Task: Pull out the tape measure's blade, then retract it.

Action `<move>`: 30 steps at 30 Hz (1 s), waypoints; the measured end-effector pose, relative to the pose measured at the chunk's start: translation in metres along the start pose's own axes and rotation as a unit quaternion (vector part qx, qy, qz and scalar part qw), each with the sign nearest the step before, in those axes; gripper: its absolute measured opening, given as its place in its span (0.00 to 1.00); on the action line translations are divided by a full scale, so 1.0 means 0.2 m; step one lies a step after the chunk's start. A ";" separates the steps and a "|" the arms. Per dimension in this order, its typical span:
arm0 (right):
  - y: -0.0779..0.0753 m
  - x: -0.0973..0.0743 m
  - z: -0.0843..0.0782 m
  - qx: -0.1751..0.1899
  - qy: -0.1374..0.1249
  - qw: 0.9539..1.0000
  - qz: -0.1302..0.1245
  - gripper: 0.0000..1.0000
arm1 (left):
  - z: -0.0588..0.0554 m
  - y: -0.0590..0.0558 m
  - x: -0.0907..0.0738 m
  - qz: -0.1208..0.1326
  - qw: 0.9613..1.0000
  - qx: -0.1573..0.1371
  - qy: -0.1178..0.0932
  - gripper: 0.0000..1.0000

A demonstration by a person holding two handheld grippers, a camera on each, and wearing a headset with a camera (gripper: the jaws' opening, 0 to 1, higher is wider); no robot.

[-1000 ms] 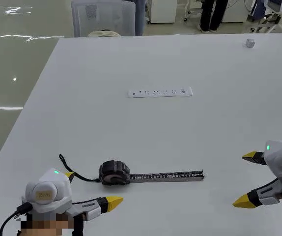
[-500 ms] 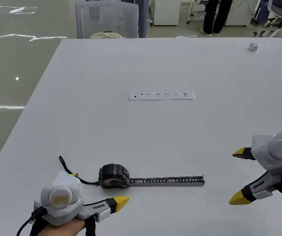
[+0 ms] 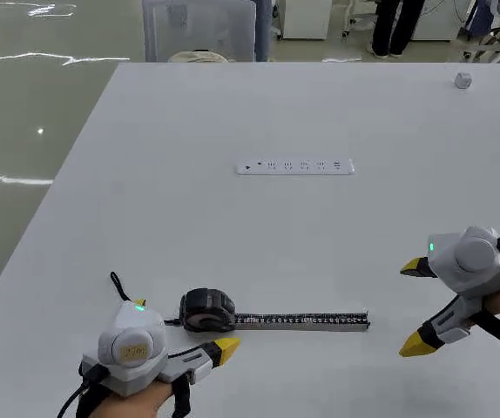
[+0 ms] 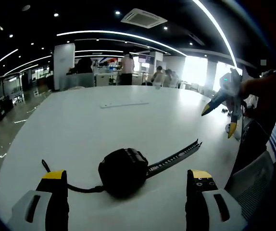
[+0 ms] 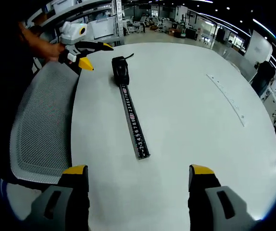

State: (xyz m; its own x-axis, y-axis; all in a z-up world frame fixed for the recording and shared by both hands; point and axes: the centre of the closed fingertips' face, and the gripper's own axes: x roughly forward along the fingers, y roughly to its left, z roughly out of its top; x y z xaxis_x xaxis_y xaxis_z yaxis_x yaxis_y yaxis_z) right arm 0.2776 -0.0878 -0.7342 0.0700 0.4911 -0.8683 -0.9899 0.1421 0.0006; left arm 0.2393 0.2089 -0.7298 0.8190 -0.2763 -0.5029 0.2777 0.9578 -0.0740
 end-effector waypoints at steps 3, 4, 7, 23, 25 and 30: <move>-0.01 0.03 0.02 -0.014 0.007 1.000 0.007 0.87 | 0.03 -0.01 0.02 0.005 1.000 -0.001 -0.010 1.00; -0.01 0.04 0.02 -0.018 0.010 1.000 0.008 0.86 | 0.03 -0.01 0.02 0.006 1.000 -0.001 -0.011 1.00; -0.02 0.07 0.02 -0.031 0.017 0.999 0.015 0.80 | 0.04 -0.02 0.03 0.008 1.000 0.001 -0.017 1.00; -0.05 0.29 -0.02 -0.057 0.048 0.996 0.055 0.52 | 0.03 -0.01 0.03 0.012 1.000 -0.019 -0.013 1.00; -0.05 0.31 -0.03 -0.057 0.050 0.996 0.056 0.48 | 0.02 -0.01 0.03 0.013 1.000 -0.021 -0.013 1.00; -0.03 0.36 -0.05 -0.064 0.056 0.995 0.060 0.40 | 0.01 0.00 0.03 0.015 1.000 -0.025 -0.011 1.00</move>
State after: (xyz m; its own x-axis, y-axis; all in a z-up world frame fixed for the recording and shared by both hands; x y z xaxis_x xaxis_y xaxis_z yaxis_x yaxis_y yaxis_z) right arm 0.2876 -0.0624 -0.8020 -0.0566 0.3982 -0.9155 -0.9984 -0.0256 0.0505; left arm 0.2454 0.2067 -0.7304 0.8371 -0.2483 -0.4874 0.2277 0.9683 -0.1022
